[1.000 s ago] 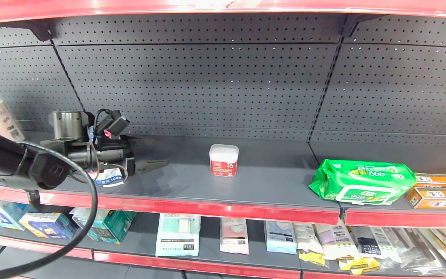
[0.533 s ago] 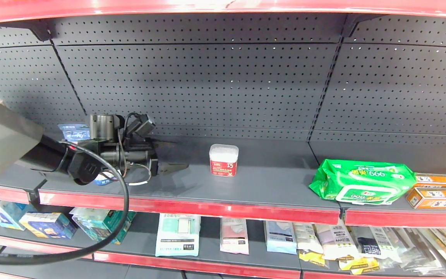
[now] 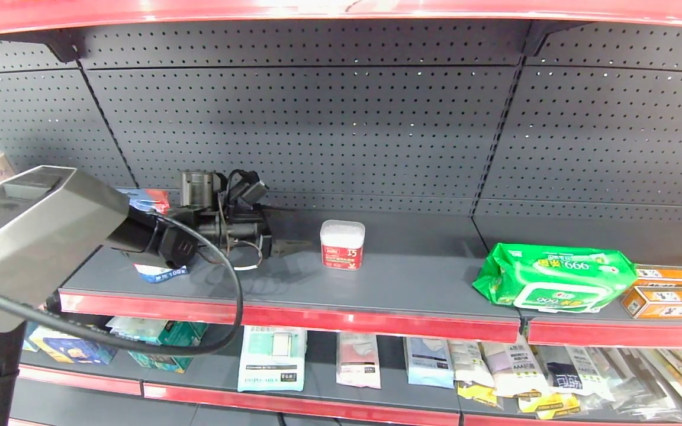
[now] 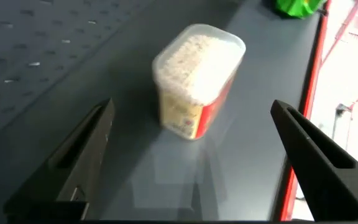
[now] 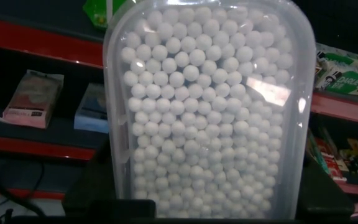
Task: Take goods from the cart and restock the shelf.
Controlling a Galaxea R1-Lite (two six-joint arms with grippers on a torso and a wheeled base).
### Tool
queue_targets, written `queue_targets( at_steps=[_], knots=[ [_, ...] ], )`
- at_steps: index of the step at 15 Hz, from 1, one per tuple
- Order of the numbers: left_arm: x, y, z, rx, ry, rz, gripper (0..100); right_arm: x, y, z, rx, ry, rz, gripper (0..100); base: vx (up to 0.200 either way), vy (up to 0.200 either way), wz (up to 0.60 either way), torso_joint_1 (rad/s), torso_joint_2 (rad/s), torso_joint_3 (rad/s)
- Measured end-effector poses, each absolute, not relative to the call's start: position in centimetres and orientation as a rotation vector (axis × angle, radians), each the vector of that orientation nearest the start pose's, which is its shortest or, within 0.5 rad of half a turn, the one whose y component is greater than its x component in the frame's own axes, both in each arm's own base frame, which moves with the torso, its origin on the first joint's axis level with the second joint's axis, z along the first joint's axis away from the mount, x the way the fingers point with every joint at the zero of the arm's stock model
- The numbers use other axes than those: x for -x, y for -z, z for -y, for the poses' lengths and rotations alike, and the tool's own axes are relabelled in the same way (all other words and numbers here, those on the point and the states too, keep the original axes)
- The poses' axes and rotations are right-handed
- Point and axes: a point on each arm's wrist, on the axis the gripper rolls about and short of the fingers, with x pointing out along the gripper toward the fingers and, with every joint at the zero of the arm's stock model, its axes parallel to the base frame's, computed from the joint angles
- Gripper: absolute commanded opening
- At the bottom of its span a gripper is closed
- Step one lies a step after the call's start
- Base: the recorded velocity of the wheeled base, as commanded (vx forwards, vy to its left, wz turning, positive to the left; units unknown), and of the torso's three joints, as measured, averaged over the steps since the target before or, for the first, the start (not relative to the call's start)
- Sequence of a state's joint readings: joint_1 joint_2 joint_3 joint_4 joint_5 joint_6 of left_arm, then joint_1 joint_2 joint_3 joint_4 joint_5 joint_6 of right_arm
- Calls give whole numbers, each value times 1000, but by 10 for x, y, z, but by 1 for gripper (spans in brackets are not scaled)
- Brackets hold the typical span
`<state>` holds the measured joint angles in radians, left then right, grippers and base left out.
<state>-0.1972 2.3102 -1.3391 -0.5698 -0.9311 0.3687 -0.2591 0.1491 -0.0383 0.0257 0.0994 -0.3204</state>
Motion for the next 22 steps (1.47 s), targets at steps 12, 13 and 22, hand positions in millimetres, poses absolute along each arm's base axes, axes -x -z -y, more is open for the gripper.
queue_targets(
  at_steps=[12,13,22],
  knots=[
    [-460,-52,136,-174,1228,-181,100,11,-86,-5,315,129,-173,0,0,0,0,0,0,0],
    [-461,-51,137,-167,1228,-185,100,11,-86,-5,319,129,-173,0,0,0,0,0,0,0],
    [-473,-43,148,-170,1241,-164,100,11,-87,-5,326,129,-175,0,0,0,0,0,0,0]
  ],
)
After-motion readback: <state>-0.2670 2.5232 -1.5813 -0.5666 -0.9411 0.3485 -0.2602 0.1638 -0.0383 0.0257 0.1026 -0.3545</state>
